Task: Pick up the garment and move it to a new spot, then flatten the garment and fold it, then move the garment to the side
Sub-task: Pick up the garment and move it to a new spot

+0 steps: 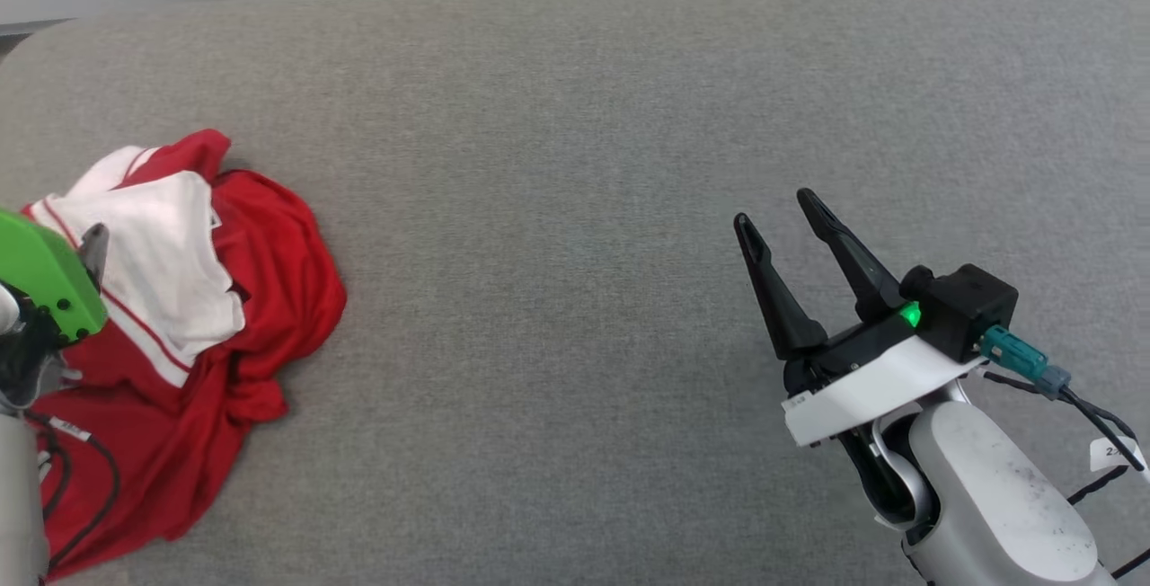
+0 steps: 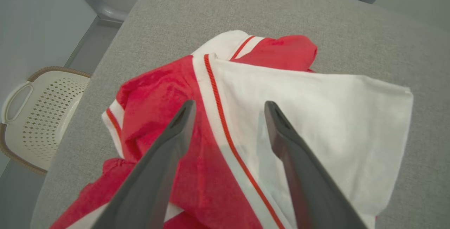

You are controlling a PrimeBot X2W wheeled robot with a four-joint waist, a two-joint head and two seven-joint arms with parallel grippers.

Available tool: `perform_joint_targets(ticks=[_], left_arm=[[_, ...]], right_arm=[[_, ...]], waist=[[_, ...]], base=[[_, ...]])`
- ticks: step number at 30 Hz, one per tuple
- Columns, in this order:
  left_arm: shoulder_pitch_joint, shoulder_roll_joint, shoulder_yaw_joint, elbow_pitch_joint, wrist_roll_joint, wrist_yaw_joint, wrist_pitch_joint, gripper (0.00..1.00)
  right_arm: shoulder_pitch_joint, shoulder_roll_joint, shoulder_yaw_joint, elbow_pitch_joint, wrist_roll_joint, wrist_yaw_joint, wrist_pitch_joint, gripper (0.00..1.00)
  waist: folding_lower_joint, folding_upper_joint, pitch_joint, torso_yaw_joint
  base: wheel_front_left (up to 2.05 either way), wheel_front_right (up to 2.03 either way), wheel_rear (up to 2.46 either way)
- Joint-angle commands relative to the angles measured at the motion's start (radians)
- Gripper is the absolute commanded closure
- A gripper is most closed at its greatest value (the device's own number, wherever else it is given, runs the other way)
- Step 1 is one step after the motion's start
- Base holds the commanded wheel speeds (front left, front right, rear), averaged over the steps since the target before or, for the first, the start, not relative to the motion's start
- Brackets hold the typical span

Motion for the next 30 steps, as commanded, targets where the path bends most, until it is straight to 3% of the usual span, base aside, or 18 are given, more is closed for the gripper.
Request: perform_joint_targets(ticks=[1,10,11,12,13,23,30], left_arm=[[-0.024,0.02,0.007,0.03,-0.001,0.008,0.012,0.0],[-0.051,0.058,-0.005,0.19,-0.002,0.027,0.099,0.0],[-0.05,0.06,-0.009,0.193,0.003,0.024,0.096,0.35],[-0.049,0.062,-0.013,0.197,0.006,0.022,0.089,0.6],[-0.047,0.065,-0.017,0.201,0.011,0.019,0.078,1.0],[-0.049,0.094,-0.069,0.17,0.045,-0.017,0.012,1.0],[-0.081,0.101,-0.148,0.031,0.042,-0.049,-0.001,1.0]], right_arm=[[-0.016,-0.003,0.001,-0.004,0.01,0.0,-0.003,0.0],[-0.016,0.002,0.005,0.011,0.019,0.0,-0.003,0.0],[-0.014,0.003,0.006,0.014,0.02,0.0,-0.003,0.0],[-0.011,0.004,0.007,0.016,0.021,0.0,-0.003,0.0],[-0.008,0.006,0.01,0.021,0.022,0.0,-0.003,0.0],[0.021,0.024,0.016,0.041,0.022,0.0,-0.003,0.0],[0.062,0.054,0.007,0.06,0.027,0.0,-0.003,0.0]], waist=[[-0.0001,0.0,0.082,-0.107],[-0.0001,0.0,0.09,-0.162],[-0.0001,0.0,0.087,-0.163],[-0.0001,0.0,0.083,-0.164],[-0.0001,0.0,0.076,-0.164],[-0.0001,0.0,-0.012,-0.14],[-0.0001,0.0,-0.102,-0.128]], base=[[0.0,0.0,0.0],[0.0,0.0,0.0],[0.0,0.0,0.0],[0.0,0.0,0.0],[0.0,0.0,0.0],[0.0,0.0,0.0],[0.0,0.0,0.0]])
